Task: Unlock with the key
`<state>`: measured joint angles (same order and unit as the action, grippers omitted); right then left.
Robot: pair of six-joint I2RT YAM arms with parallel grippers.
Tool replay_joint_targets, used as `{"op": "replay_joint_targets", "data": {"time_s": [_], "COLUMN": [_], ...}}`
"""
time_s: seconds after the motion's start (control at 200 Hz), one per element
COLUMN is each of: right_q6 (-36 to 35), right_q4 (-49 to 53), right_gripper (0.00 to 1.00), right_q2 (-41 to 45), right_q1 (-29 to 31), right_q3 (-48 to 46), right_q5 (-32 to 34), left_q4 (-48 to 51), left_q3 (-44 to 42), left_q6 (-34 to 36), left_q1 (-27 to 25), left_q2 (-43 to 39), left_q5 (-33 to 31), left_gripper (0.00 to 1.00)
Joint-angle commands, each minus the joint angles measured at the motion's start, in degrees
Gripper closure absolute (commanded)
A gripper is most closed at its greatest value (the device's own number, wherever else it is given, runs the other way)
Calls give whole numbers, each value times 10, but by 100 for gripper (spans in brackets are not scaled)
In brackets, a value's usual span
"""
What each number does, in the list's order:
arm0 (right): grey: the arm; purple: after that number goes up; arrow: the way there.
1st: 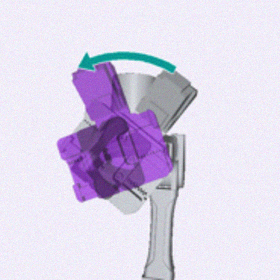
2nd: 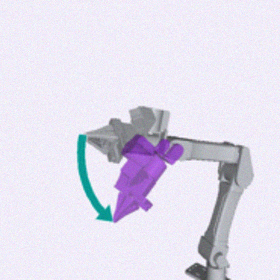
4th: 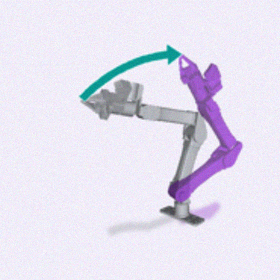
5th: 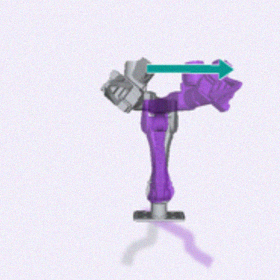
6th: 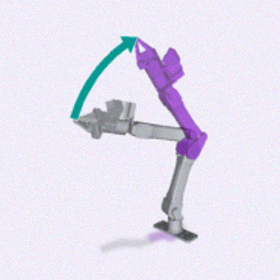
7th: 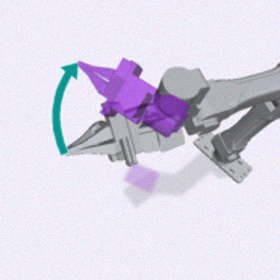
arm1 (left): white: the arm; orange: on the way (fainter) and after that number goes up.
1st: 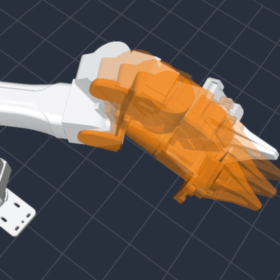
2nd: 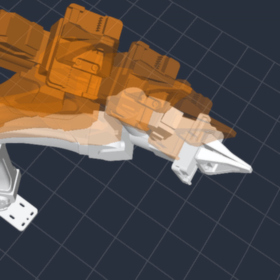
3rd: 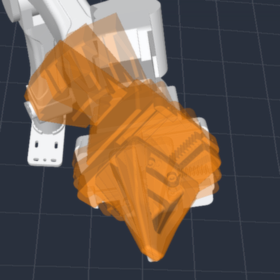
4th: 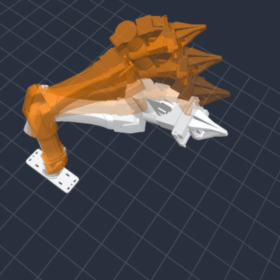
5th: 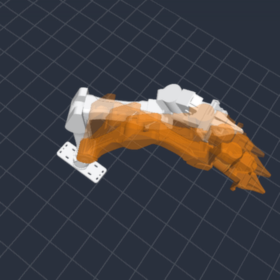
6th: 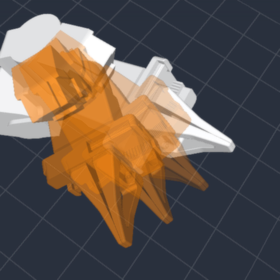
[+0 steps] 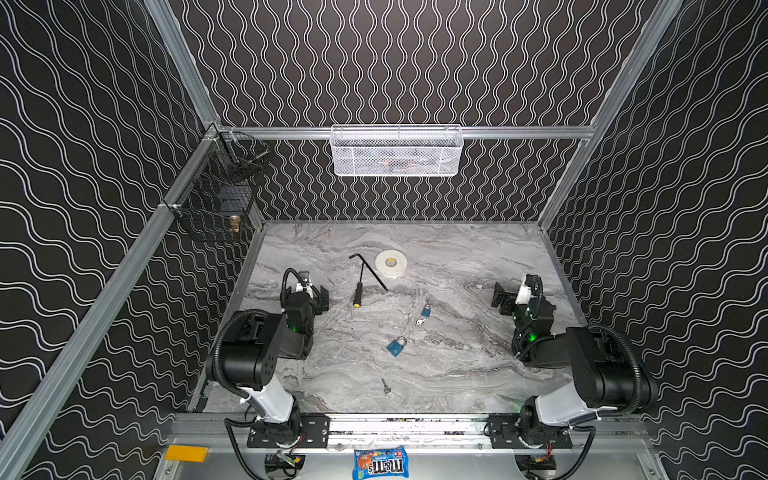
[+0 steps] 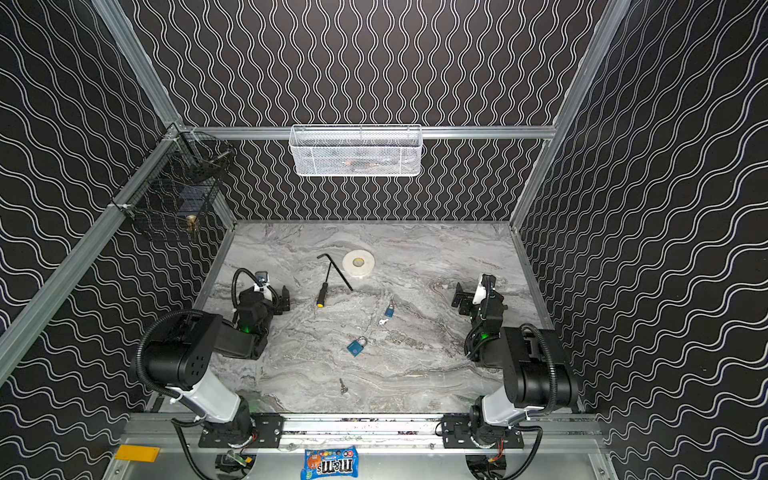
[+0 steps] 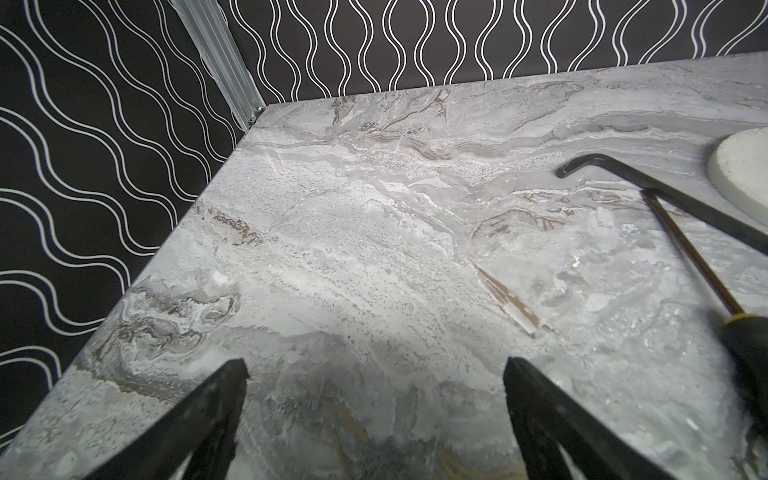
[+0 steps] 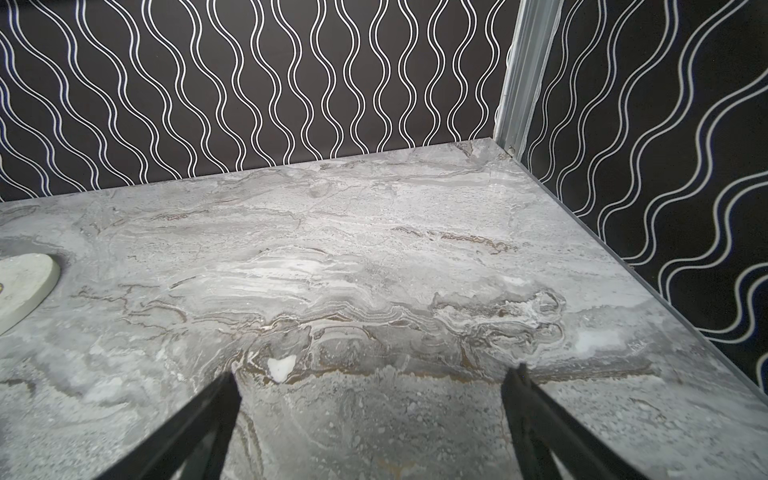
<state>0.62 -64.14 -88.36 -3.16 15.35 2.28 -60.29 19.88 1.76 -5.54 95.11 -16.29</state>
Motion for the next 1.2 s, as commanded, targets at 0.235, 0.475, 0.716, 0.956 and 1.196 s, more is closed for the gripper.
{"op": "replay_joint_targets", "data": {"time_s": [0.235, 0.475, 0.716, 0.956, 1.196], "right_q6": [-7, -2, 5, 53, 128], "right_q4": [-32, -39, -18, 155, 246], "right_gripper": [1, 1, 1, 1, 1], "right_q2": [3, 6, 45, 137, 222], "right_q1": [-1, 0, 0, 0, -2], "right_q3": [-1, -7, -12, 26, 47], "right_q5": [0, 13, 31, 52, 8], "left_q4": [-12, -4, 39, 149, 308], "left_q3": [0, -2, -11, -7, 35], "left_q6": [3, 2, 5, -39, -163], "left_q1": [1, 1, 1, 1, 2], "left_q2": [-2, -20, -90, -225, -334], "left_q5": [0, -1, 5, -17, 8], "left_gripper": [1, 1, 1, 1, 1]}}
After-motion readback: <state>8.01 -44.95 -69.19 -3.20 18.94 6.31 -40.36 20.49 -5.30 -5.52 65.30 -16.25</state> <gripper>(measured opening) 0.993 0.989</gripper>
